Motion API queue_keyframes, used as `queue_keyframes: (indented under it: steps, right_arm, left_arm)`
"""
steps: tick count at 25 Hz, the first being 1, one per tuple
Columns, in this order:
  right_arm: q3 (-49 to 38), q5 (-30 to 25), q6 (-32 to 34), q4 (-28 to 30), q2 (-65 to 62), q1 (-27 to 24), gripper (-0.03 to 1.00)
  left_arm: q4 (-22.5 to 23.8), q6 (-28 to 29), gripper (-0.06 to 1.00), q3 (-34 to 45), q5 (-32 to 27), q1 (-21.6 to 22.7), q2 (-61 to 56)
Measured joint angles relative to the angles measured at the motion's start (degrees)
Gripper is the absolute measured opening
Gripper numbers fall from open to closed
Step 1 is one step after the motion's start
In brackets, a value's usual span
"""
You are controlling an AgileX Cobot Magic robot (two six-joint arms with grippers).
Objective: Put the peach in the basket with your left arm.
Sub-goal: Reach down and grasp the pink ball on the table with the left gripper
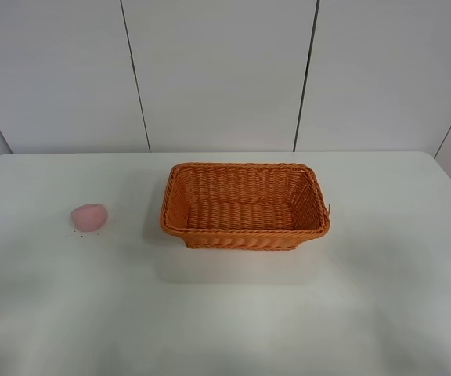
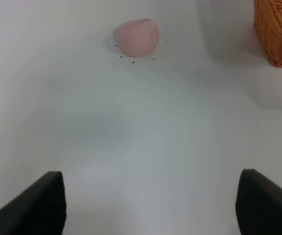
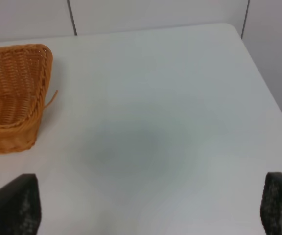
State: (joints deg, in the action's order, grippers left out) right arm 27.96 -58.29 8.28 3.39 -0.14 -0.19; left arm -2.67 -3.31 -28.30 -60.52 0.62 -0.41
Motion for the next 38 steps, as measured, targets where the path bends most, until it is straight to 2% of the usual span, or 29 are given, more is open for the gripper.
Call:
queue_keyframes:
  steps: [10, 15, 20, 30, 38]
  right_arm:
    - [0.0, 0.0, 0.0, 0.0, 0.0, 0.0, 0.69]
    - [0.0, 0.0, 0.0, 0.0, 0.0, 0.0, 0.69]
    - [0.0, 0.0, 0.0, 0.0, 0.0, 0.0, 0.69]
    - [0.0, 0.0, 0.0, 0.0, 0.0, 0.0, 0.69]
    - [0.0, 0.0, 0.0, 0.0, 0.0, 0.0, 0.69]
  left_arm:
    - [0.0, 0.0, 0.82, 0.0, 0.0, 0.0, 0.0]
    - [-0.1, 0.0, 0.82, -4.9, 0.0, 0.0, 6.3]
    - [-0.9, 0.0, 0.82, -14.7, 0.1, 0.0, 23.0]
    - [-1.3, -0.8, 0.82, -35.3, 2.2, 0.0, 66.9]
    - [-1.7, -0.8, 0.82, -53.6, 2.3, 0.0, 96.2]
